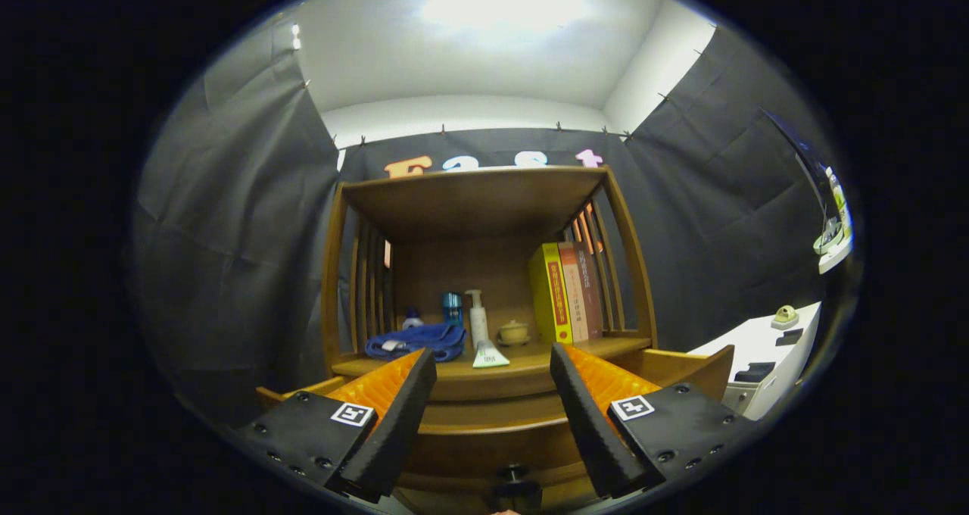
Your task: Pull open the drawer, take out the items inside it, and place them on the countertop above the cabinet.
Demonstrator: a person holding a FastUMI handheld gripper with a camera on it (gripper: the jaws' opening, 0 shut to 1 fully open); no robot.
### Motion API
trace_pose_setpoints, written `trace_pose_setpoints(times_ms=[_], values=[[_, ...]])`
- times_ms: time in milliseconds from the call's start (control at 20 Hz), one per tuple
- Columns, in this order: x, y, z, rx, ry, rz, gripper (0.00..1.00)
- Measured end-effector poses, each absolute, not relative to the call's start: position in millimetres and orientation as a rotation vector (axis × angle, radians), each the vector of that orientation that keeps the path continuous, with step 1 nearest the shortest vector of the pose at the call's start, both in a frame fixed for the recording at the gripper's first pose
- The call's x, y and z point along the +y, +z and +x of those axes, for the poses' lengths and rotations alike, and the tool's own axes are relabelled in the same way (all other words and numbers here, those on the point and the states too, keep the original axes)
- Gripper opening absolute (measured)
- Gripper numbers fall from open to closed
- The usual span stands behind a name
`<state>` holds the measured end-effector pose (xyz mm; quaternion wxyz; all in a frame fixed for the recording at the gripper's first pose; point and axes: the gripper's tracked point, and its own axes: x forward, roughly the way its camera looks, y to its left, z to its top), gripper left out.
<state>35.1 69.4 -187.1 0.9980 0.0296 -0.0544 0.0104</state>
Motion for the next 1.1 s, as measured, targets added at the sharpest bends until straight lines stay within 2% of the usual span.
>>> trace_pose_setpoints(times_ms=[150,300,850,1100], values=[[75.6,-224.5,38.2,-0.036,0.053,0.072,0.98],[69.9,-217.4,34.5,-0.113,0.043,0.003,0.98],[70.0,-268.4,33.3,0.025,0.04,0.006,0.98],[74.2,-267.6,38.6,0.049,0.032,0.015,0.98]])
